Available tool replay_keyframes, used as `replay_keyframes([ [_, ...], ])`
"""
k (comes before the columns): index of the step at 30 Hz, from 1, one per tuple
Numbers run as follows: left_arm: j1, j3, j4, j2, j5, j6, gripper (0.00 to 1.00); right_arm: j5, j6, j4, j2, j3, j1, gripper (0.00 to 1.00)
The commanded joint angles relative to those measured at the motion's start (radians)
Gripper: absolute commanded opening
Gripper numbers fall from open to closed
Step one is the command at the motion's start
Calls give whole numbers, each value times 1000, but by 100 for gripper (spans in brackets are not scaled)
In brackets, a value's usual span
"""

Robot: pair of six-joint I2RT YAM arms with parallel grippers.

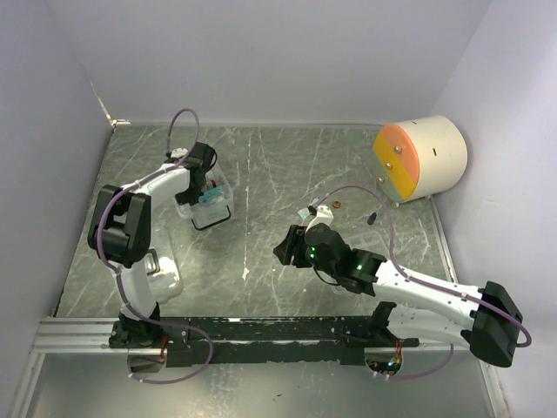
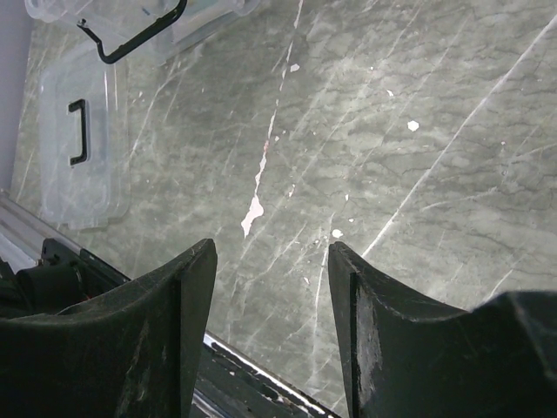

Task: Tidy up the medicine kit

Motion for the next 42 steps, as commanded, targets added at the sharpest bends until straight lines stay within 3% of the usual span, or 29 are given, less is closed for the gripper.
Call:
replay_keyframes([
  [1,31,42,35,43,15,8,14,26,6,-11,-7,21,0,54],
  [16,43,148,38,60,-24,67,13,121,39,-99,-31,32,0,54],
  [20,28,139,14,-25,31,109,24,208,62,-191,-23,61,-3,54],
  [25,-44,88,-18,-225,76,187,41,337,66,-319,-28,106,-23,55],
  [31,-47,-57,106,-538,347,299,51,447,88,-486,-34,161,-95,64],
  [38,-48,-315,266,-889,633,415,67,345,51,-523,-20,157,-299,75],
  [42,-48,-450,280,-1044,611,360,79,284,35,-515,19,162,-375,83],
])
